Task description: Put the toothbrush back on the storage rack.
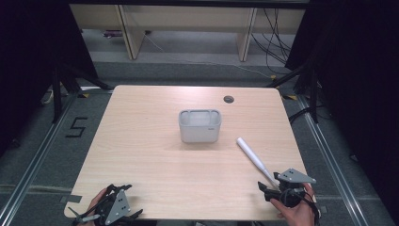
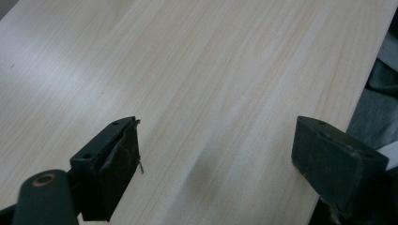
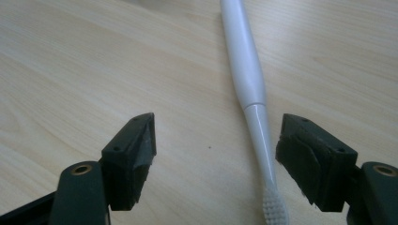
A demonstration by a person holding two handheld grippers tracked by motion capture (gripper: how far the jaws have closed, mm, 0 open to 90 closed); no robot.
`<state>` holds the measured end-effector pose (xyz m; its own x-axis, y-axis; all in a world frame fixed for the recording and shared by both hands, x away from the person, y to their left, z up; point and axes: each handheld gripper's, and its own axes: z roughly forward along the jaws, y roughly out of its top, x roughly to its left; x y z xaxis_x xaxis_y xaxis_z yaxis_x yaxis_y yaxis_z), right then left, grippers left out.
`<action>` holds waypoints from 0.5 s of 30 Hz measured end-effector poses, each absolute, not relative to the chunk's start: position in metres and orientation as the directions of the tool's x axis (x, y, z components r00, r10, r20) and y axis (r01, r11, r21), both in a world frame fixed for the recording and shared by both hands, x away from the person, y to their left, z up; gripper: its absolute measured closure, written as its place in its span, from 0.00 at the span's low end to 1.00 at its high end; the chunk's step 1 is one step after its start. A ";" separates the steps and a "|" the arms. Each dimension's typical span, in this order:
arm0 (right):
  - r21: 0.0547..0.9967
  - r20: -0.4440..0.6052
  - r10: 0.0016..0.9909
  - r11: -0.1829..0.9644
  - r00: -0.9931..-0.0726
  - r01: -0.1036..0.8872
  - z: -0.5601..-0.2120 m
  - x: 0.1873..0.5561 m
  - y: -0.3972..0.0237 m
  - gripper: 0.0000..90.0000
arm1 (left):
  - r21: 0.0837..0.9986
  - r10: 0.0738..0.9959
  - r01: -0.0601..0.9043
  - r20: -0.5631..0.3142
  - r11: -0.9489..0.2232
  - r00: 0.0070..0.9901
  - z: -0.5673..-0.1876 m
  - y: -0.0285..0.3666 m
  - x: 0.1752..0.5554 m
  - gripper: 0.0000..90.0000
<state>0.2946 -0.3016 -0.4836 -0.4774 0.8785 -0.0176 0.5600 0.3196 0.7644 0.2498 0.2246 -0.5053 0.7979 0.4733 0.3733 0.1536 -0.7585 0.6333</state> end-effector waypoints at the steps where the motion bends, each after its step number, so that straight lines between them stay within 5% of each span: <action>1: 0.760 -0.003 0.880 0.311 -0.476 0.570 -0.483 0.295 -0.300 0.32 | 0.635 0.475 0.153 0.374 -0.757 0.796 -0.506 0.224 0.250 0.17; 15: 0.755 0.007 0.898 0.283 -0.439 0.592 -0.466 0.320 -0.298 0.43 | 0.639 0.481 0.154 0.376 -0.754 0.792 -0.507 0.223 0.250 0.17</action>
